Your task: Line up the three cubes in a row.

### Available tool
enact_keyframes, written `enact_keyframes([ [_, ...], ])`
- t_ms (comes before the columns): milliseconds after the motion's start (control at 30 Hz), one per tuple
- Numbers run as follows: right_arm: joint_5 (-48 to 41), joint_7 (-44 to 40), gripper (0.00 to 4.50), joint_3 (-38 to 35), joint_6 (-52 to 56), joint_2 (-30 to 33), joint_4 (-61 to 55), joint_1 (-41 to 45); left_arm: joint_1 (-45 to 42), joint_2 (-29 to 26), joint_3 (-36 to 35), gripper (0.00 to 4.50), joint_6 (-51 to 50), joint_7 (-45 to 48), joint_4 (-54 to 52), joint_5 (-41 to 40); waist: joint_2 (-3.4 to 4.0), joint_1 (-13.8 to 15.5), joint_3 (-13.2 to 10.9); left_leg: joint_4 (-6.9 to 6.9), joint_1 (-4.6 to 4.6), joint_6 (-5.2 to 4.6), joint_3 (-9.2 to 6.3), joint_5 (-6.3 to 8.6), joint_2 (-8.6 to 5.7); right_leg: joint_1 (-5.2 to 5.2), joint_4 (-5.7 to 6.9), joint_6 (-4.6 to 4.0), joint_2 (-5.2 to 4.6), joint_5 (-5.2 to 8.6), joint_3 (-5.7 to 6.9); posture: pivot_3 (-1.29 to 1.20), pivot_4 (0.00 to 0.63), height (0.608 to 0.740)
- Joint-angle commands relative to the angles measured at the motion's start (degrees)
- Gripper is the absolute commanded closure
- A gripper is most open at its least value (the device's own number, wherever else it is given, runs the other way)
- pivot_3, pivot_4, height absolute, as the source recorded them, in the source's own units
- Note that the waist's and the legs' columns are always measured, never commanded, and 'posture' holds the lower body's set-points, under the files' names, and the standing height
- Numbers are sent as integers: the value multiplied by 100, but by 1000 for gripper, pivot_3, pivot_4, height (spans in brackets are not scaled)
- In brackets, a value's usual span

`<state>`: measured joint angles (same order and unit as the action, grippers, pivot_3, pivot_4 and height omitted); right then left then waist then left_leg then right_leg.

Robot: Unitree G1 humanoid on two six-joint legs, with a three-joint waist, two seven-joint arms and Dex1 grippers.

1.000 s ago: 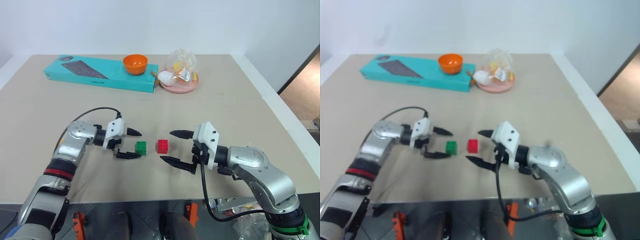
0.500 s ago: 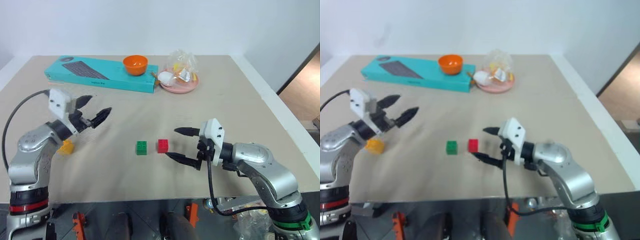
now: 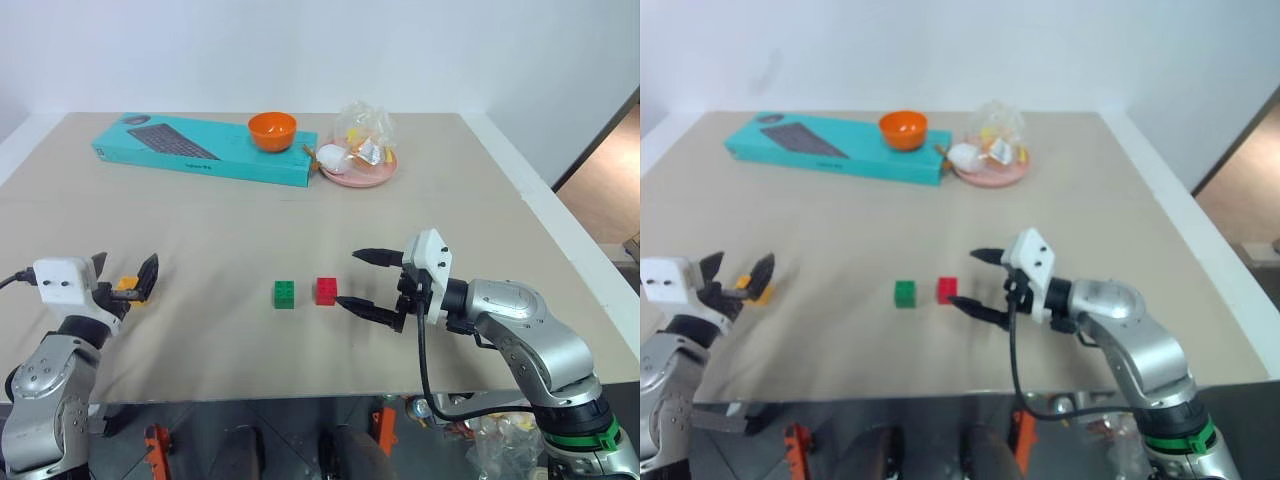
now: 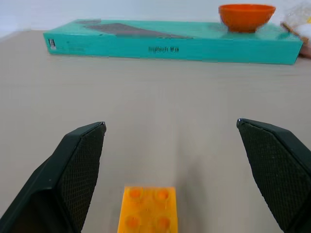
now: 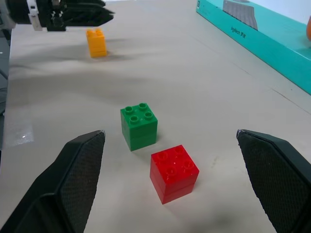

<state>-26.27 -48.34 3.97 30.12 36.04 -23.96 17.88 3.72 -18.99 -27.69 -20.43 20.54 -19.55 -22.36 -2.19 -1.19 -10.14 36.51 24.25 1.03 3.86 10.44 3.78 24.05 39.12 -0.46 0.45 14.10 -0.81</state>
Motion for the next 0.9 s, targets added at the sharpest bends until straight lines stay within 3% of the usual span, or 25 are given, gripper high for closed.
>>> enact_keyframes([
  [33,36,19,0,-56,-68,28,-95,76,148,-75,20,37,204,40,205,75,-1,0,0,-1,1,0,0,0,0,2,0,0,0,0,-1,0,150,740],
  [233,85,65,0,-82,-48,39,-178,-29,113,-246,129,37,350,170,787,183,-3,-1,2,-4,5,0,-2,0,1,8,0,-2,6,1,1,0,150,740],
  [333,91,84,0,-100,-46,68,-226,-95,-5,-353,206,815,485,244,1087,258,-4,-1,2,-5,5,0,-2,0,1,9,0,-3,6,1,1,0,150,740],
  [533,73,160,0,-155,-23,138,-346,-232,-41,-475,352,2986,564,330,1356,323,-6,-1,3,-6,9,1,7,1,2,14,-2,-1,-1,1,-6,0,150,740],
  [567,70,176,0,-163,-14,148,-367,-249,-58,-496,369,3156,585,342,1368,328,-6,-1,3,-7,8,1,6,1,2,14,-2,-1,0,1,-5,0,150,740],
  [700,64,228,0,-199,10,185,-443,-312,-197,-634,511,3156,657,569,1354,294,-6,0,3,-9,7,1,2,1,4,14,-2,-3,2,1,-3,0,150,740],
  [900,43,312,0,-231,57,226,-548,-332,-570,-1175,1588,3156,979,2038,985,269,-8,5,4,-9,9,1,4,1,0,14,-3,-3,-4,1,-2,0,150,740],
])
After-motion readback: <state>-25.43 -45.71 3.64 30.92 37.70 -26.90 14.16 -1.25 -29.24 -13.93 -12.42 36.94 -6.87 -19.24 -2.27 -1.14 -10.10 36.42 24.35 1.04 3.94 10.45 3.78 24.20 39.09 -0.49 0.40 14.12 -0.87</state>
